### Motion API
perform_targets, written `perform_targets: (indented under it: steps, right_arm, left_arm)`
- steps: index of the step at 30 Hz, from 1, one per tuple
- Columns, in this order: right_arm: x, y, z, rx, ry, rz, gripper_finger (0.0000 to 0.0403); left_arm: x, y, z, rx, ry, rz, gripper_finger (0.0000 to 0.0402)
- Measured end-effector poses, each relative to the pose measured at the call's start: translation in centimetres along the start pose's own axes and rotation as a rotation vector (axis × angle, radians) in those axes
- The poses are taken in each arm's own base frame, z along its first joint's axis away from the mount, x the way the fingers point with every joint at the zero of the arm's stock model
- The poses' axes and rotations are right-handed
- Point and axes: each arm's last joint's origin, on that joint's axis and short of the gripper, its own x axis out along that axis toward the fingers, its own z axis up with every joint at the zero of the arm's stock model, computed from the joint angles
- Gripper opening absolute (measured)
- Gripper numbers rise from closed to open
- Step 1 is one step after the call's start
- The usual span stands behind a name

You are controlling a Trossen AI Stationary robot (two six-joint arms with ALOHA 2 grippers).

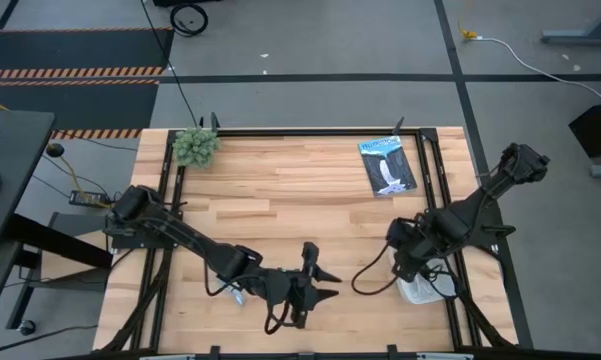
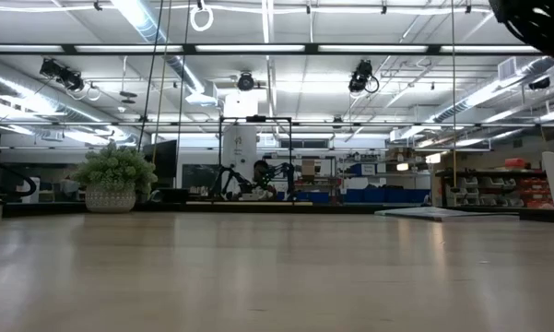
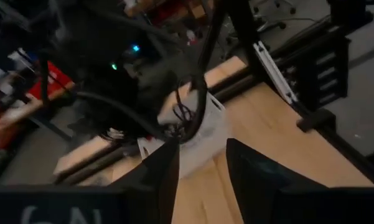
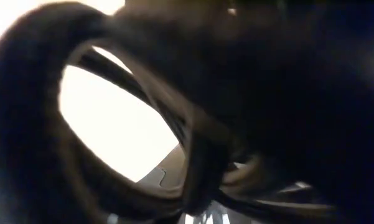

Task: Pick and place USB-C Cables
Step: Put the black charger cable into the white container

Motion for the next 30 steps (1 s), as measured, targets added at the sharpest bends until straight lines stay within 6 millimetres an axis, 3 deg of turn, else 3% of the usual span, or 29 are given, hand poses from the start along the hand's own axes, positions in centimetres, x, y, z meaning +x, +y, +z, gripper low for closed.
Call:
perform_targets:
  steps: [13, 22, 30]
  right_arm:
    - [0.1, -1.5, 0.1, 0.112, 0.445, 0.013, 0.0079]
    - [2.6, -2.1, -0.5, 0.141, 0.559, 0.025, 0.0088]
    - [4.4, -2.1, -0.3, 0.11, 0.464, 0.058, 0.0112]
  left_arm:
    - [-0.1, 0.0, 0.1, -0.012, -0.005, -0.004, 0.013]
    - [-0.2, -0.2, 0.2, -0.005, -0.006, -0.008, 0.013]
    - [-0.3, -0.2, 0.2, -0.002, -0.007, -0.009, 0.013]
